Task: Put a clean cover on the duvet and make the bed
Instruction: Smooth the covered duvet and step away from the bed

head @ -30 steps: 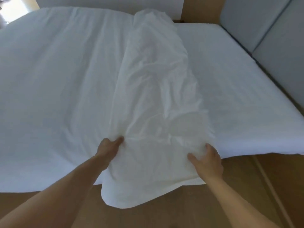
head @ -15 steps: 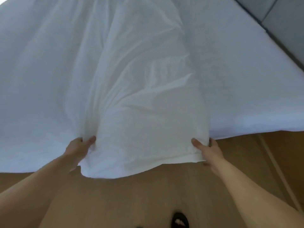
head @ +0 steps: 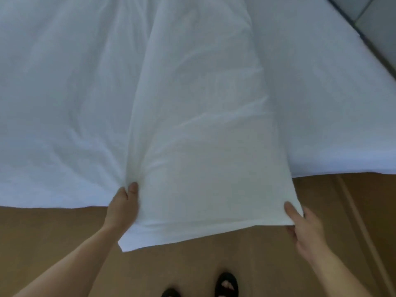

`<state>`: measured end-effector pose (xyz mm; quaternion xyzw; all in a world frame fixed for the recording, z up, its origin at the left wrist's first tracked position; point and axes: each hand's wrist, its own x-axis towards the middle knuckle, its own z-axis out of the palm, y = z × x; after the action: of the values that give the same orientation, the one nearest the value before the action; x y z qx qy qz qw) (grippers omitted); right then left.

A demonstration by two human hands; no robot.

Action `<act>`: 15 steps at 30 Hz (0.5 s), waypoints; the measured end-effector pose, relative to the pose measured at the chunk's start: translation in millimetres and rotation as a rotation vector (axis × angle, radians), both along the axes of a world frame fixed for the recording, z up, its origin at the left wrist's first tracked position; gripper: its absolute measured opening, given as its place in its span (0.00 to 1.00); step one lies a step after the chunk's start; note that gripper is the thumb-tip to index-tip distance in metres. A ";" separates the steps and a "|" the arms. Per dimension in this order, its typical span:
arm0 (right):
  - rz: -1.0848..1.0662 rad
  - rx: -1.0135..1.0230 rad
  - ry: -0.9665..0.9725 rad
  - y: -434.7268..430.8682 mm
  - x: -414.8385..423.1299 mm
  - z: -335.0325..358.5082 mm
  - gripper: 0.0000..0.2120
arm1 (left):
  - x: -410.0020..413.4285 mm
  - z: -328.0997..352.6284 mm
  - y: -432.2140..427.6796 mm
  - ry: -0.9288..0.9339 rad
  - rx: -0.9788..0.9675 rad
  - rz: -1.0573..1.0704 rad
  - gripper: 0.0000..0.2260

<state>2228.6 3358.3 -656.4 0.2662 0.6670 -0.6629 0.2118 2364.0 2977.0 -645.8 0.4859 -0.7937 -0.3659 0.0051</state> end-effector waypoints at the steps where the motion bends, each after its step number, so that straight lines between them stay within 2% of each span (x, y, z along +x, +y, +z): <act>1: 0.014 0.033 -0.057 0.5 -3.7 -10.9 0.23 | -3.6 -6.7 1.1 -0.083 0.020 -0.024 0.24; 3: 0.089 0.120 -0.107 -2.0 -16.8 -23.8 0.16 | -9.8 -15.5 -5.8 -0.250 0.013 -0.059 0.25; 5: 0.213 0.255 -0.108 1.8 -26.3 -29.6 0.14 | -10.0 -17.6 -15.2 -0.365 -0.022 -0.095 0.20; 8: 0.416 0.448 -0.230 8.8 -29.8 -29.8 0.17 | -10.9 -11.8 -22.1 -0.408 -0.094 -0.034 0.12; 9: 0.453 0.544 -0.249 6.8 -34.1 -26.8 0.19 | -15.0 -9.0 -22.0 -0.370 -0.142 0.007 0.12; 11: 0.423 0.762 -0.108 -6.0 -52.0 -16.7 0.28 | -32.7 0.0 -15.3 -0.203 -0.304 0.011 0.23; 12: 0.379 0.819 0.067 -16.3 -61.5 -7.6 0.30 | -45.3 7.1 -8.5 -0.075 -0.389 -0.036 0.28; 14: 0.317 0.721 0.398 -41.2 -79.4 6.8 0.33 | -73.7 16.0 8.0 0.091 -0.502 -0.216 0.33; 15: 0.354 0.638 0.476 -55.8 -84.9 10.7 0.34 | -85.8 16.6 15.3 0.078 -0.533 -0.338 0.34</act>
<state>2143.7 3302.4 -645.6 0.0394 0.9041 -0.4197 0.0697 2278.3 2992.3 -629.2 0.3142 -0.9304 -0.1592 0.1019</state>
